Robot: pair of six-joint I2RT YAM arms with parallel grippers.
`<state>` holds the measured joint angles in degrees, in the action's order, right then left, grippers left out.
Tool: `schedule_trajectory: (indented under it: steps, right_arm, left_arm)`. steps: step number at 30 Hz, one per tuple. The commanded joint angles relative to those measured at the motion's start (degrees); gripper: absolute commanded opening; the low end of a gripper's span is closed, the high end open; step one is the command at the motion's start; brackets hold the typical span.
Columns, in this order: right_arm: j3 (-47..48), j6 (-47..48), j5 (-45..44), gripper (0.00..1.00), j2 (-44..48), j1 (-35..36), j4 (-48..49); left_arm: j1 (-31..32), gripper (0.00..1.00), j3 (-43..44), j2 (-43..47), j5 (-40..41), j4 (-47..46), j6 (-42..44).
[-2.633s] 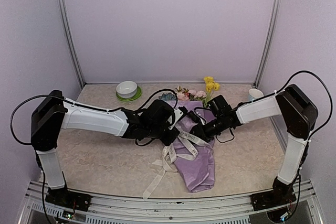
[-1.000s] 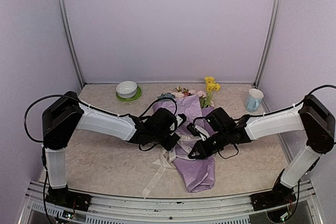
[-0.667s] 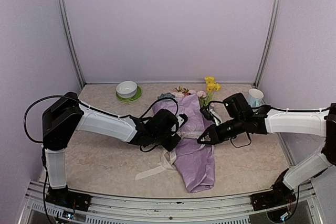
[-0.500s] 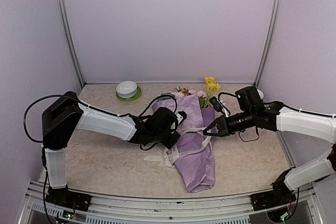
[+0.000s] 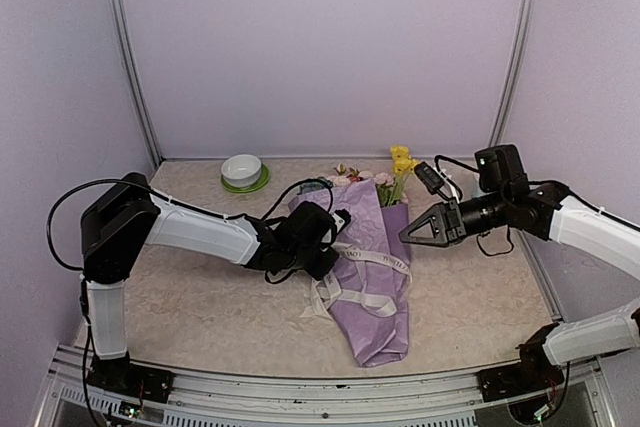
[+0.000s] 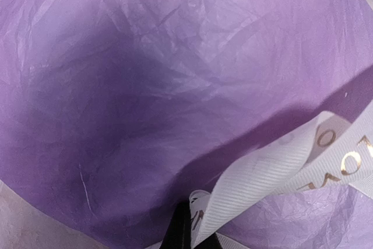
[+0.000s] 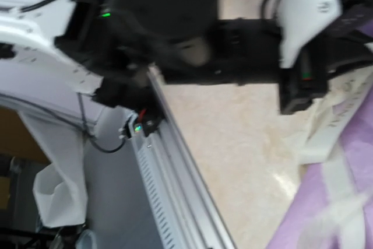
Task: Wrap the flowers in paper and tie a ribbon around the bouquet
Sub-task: Cross the ribbon over the folded bouquet.
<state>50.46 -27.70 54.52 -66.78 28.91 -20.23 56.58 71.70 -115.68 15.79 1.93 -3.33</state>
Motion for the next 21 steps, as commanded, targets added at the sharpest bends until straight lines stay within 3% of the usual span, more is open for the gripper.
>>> schedule_trajectory:
  steps: [1, 3, 7, 13, 21]
  right_arm:
    - [0.9, 1.1, 3.6, 0.14, 0.4, -1.1, -3.2]
    - [1.0, 2.0, -0.2, 0.16, 0.2, -1.3, -5.0]
    - [1.0, 5.3, -17.4, 0.21, -3.0, -0.6, -12.4]
    - [-0.1, 0.4, -28.4, 0.30, -4.5, 11.7, -5.1]
    - [3.5, -1.2, -43.8, 0.50, -18.2, 21.5, -6.6]
  left_arm:
    - [-0.2, 0.00, -0.4, -0.4, 1.1, 1.0, 0.5]
    - [-0.2, 0.00, -0.4, -0.2, 1.1, 0.9, 0.5]
    - [-0.2, 0.00, -0.1, -0.2, 1.2, 0.7, 0.6]
    - [-0.2, 0.00, -0.1, -0.3, 0.5, 0.6, 0.5]
    - [-0.2, 0.00, 0.0, -0.1, 0.2, 0.9, 0.3]
